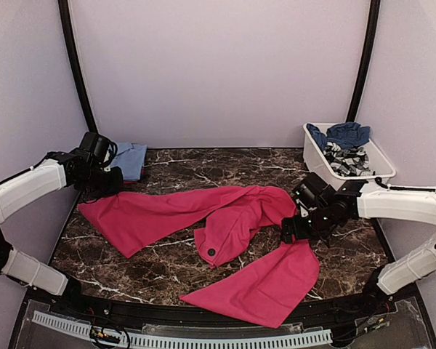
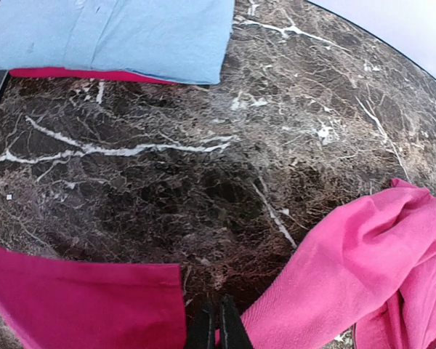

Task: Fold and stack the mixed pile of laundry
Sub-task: Pick up the crumpled trousers from the center of the board.

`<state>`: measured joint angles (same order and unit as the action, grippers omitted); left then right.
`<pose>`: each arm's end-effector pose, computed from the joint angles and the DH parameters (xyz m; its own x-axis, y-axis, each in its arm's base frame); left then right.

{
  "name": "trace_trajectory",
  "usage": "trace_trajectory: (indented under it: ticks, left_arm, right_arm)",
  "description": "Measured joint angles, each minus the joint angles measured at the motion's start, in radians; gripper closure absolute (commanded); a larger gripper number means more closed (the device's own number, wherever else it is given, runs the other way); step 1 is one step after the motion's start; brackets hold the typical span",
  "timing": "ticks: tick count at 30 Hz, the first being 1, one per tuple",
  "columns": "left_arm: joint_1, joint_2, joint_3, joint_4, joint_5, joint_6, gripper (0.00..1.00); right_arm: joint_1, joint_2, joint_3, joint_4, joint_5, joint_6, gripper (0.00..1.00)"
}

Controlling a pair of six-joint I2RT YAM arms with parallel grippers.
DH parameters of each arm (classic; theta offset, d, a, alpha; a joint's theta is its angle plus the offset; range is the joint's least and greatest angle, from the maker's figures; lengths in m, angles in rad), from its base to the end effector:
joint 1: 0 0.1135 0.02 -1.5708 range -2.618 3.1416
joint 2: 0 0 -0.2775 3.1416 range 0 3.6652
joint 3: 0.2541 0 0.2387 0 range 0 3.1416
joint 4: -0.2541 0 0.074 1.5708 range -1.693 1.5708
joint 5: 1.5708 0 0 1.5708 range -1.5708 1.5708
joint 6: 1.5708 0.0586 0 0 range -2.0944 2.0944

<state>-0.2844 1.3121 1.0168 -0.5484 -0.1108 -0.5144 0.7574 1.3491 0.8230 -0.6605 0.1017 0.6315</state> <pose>0.2662 -0.0711 0.2731 -0.7268 -0.2970 -0.6193 -0.1714 0.9516 -0.2551 0.1774 0.1595 0.1974 -0.9309 -0.0719 -0.3581 -0.1316 0.9806 0.1453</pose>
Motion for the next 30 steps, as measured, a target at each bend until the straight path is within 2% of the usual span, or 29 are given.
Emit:
trace_trajectory:
  ticks: [5, 10, 11, 12, 15, 16, 20, 23, 25, 30]
  left_arm:
    - [-0.001, 0.005, 0.093, -0.015, 0.071, 0.064, 1.00]
    - [-0.002, 0.069, 0.349, -0.026, 0.135, 0.121, 1.00]
    - [-0.002, 0.085, 0.398, -0.026, 0.146, 0.130, 1.00]
    - [-0.002, 0.098, 0.434, -0.029, 0.151, 0.137, 1.00]
    - [-0.002, 0.135, 0.520, -0.043, 0.146, 0.146, 1.00]
    - [-0.002, 0.141, 0.532, -0.053, 0.138, 0.147, 1.00]
    - [0.043, 0.143, 0.539, -0.117, 0.125, 0.128, 1.00]
    - [0.153, 0.118, 0.535, -0.154, 0.143, 0.098, 1.00]
    - [0.248, 0.085, 0.534, -0.169, 0.170, 0.078, 1.00]
    - [0.453, 0.005, 0.604, -0.232, 0.227, 0.046, 1.00]
  right_arm:
    - [-0.027, -0.065, -0.007, -0.021, 0.036, 0.010, 0.01]
    - [-0.054, -0.013, -0.011, -0.005, 0.017, 0.005, 0.02]
    - [-0.062, 0.009, -0.013, 0.009, 0.001, 0.002, 0.08]
    - [-0.069, 0.027, -0.015, 0.020, -0.008, -0.003, 0.23]
    - [-0.102, 0.083, -0.019, 0.061, -0.047, -0.032, 0.85]
    - [-0.114, 0.100, -0.017, 0.074, -0.063, -0.046, 1.00]
    - [-0.136, 0.159, 0.054, 0.075, -0.116, -0.105, 1.00]
    - [-0.134, 0.200, 0.201, 0.063, -0.163, -0.161, 1.00]
    - [-0.122, 0.239, 0.340, 0.053, -0.182, -0.198, 1.00]
    - [-0.035, 0.434, 0.832, 0.022, -0.198, -0.308, 1.00]
